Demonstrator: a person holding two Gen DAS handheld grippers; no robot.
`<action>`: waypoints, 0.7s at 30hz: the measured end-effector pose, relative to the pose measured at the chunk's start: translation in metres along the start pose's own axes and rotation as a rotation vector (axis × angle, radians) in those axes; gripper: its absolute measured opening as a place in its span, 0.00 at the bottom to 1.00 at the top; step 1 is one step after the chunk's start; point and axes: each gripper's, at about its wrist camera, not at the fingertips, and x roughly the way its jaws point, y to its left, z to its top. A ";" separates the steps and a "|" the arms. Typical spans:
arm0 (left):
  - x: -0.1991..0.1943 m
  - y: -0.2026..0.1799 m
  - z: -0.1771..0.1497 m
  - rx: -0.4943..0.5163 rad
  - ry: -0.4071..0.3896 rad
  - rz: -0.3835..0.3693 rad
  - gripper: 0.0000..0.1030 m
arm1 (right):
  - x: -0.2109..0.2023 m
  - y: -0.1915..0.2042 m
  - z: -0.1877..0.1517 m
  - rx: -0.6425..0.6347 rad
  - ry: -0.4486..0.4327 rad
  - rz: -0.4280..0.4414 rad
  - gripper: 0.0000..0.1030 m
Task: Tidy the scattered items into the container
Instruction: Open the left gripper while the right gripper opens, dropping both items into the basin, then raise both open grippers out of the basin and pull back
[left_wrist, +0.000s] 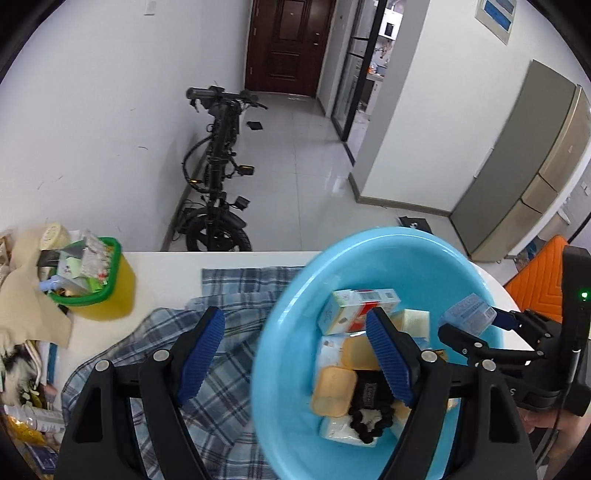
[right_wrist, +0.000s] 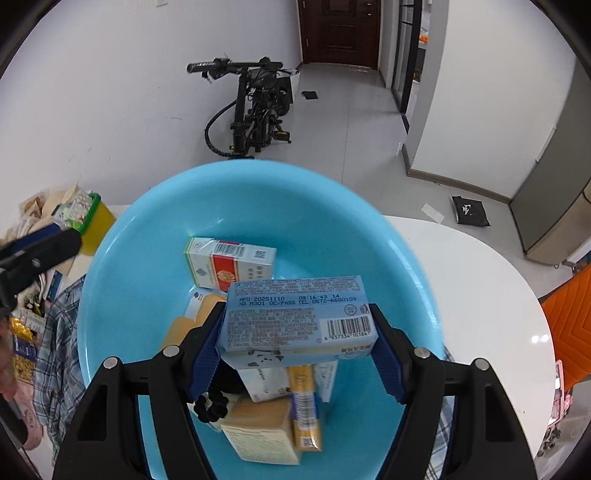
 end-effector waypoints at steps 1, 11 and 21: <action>0.001 0.002 -0.001 0.010 0.002 0.001 0.78 | 0.003 0.003 0.000 0.000 0.003 0.005 0.69; 0.032 0.029 -0.010 -0.014 0.047 0.011 0.78 | 0.037 0.023 0.005 -0.015 0.028 0.013 0.69; 0.045 0.036 -0.020 -0.023 0.072 0.009 0.78 | 0.037 0.019 0.004 0.001 -0.014 -0.008 0.93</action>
